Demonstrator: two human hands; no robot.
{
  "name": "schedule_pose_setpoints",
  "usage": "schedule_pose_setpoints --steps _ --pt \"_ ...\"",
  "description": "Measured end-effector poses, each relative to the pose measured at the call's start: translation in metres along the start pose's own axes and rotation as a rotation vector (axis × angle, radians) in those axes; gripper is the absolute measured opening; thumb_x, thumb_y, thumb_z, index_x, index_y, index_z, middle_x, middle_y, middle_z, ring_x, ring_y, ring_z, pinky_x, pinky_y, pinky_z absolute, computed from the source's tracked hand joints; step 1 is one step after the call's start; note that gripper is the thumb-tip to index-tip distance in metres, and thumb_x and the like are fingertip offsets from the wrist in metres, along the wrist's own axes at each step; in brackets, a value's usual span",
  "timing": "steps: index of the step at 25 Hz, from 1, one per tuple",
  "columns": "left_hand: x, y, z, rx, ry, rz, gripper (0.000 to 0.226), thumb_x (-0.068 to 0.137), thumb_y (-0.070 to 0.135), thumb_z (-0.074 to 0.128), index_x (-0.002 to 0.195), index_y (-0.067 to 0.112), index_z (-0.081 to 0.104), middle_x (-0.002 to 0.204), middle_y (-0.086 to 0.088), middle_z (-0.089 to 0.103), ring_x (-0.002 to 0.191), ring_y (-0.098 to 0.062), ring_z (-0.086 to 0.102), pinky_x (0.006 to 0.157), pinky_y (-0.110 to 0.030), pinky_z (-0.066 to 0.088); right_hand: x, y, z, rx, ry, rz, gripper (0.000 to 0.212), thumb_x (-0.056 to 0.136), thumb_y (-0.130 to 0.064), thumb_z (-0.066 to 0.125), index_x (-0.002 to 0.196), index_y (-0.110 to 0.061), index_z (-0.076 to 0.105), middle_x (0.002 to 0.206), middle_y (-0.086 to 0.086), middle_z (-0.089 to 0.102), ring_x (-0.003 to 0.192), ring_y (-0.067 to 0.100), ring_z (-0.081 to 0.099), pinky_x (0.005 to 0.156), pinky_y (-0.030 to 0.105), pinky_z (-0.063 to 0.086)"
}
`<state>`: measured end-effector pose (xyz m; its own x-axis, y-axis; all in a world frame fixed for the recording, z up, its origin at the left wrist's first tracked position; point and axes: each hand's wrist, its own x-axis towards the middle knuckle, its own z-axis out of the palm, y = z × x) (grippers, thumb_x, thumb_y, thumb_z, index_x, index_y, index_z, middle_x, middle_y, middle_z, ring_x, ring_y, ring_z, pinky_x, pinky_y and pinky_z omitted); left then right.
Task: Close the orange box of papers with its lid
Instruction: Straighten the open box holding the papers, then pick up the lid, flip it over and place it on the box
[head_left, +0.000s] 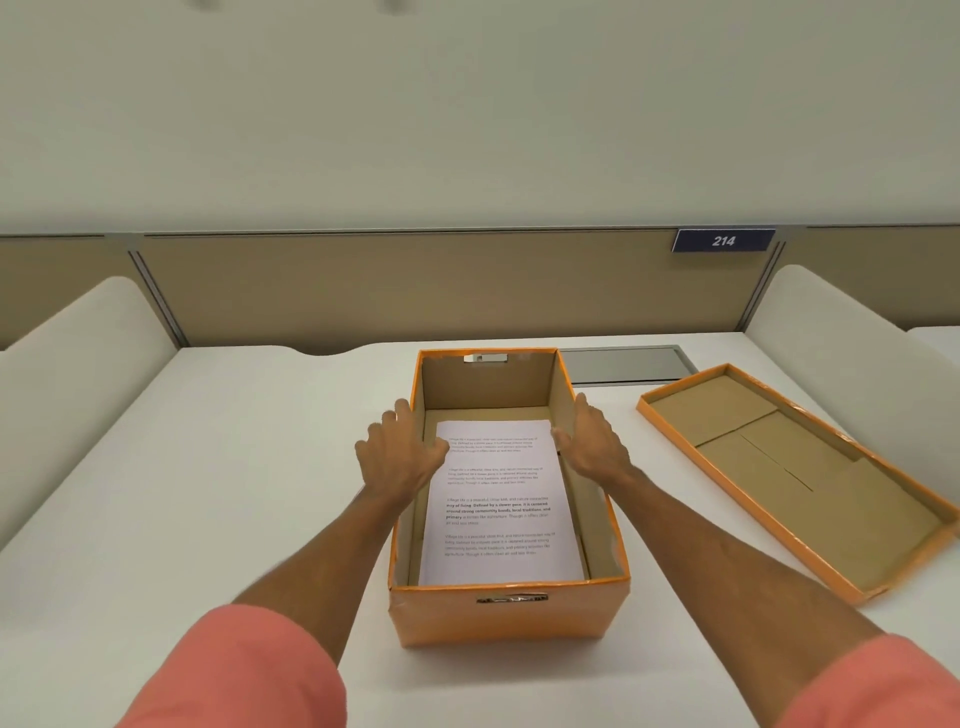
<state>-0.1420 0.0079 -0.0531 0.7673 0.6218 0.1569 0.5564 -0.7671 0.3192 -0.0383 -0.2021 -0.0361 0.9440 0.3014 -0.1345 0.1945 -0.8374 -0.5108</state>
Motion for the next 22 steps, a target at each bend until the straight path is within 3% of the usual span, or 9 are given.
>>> schedule_pose_setpoints --steps 3,5,8,14,22 --pt "0.007 0.020 -0.001 0.074 0.015 0.142 0.067 0.082 0.059 0.054 0.132 0.015 0.046 0.144 -0.009 0.048 0.134 -0.030 0.044 0.110 -0.054 0.032 -0.002 0.004 -0.009 -0.127 0.110 -0.060 0.069 0.099 -0.044 0.042 0.153 -0.009 0.017 0.160 0.014 0.022 0.146 0.033 0.026 0.115 0.048 0.032" --pt "0.010 0.040 -0.002 0.104 -0.015 0.230 0.071 0.085 0.062 0.047 0.139 0.016 0.041 0.156 -0.010 0.032 0.145 -0.030 0.027 0.118 -0.054 0.017 -0.002 0.013 -0.017 -0.254 0.215 -0.116 0.067 0.100 -0.048 0.035 0.153 -0.009 0.021 0.160 0.014 0.022 0.149 0.031 0.019 0.119 0.047 0.026" --pt "0.013 0.080 -0.001 0.059 -0.033 0.354 0.076 0.088 0.060 0.040 0.146 0.012 0.033 0.161 -0.011 0.021 0.149 -0.029 0.015 0.121 -0.052 0.010 0.000 0.032 -0.035 -0.409 0.309 -0.125 0.067 0.100 -0.051 0.029 0.152 -0.011 0.023 0.160 0.014 0.022 0.149 0.030 0.016 0.121 0.047 0.020" --pt "0.003 0.186 0.018 -0.015 -0.064 0.557 0.071 0.092 0.054 0.042 0.146 0.009 0.032 0.160 -0.013 0.021 0.150 -0.028 0.013 0.122 -0.049 0.009 0.010 0.093 -0.080 -0.486 0.376 0.022 0.066 0.098 -0.053 0.032 0.149 -0.012 0.029 0.156 0.013 0.030 0.147 0.030 0.022 0.116 0.049 0.026" --pt "-0.038 0.317 0.103 -0.134 -0.205 0.574 0.069 0.093 0.051 0.043 0.145 0.008 0.032 0.161 -0.014 0.018 0.150 -0.029 0.012 0.123 -0.046 0.008 0.038 0.208 -0.135 -0.538 0.343 0.120 0.065 0.098 -0.051 0.033 0.148 -0.010 0.030 0.156 0.015 0.031 0.146 0.031 0.024 0.118 0.049 0.025"
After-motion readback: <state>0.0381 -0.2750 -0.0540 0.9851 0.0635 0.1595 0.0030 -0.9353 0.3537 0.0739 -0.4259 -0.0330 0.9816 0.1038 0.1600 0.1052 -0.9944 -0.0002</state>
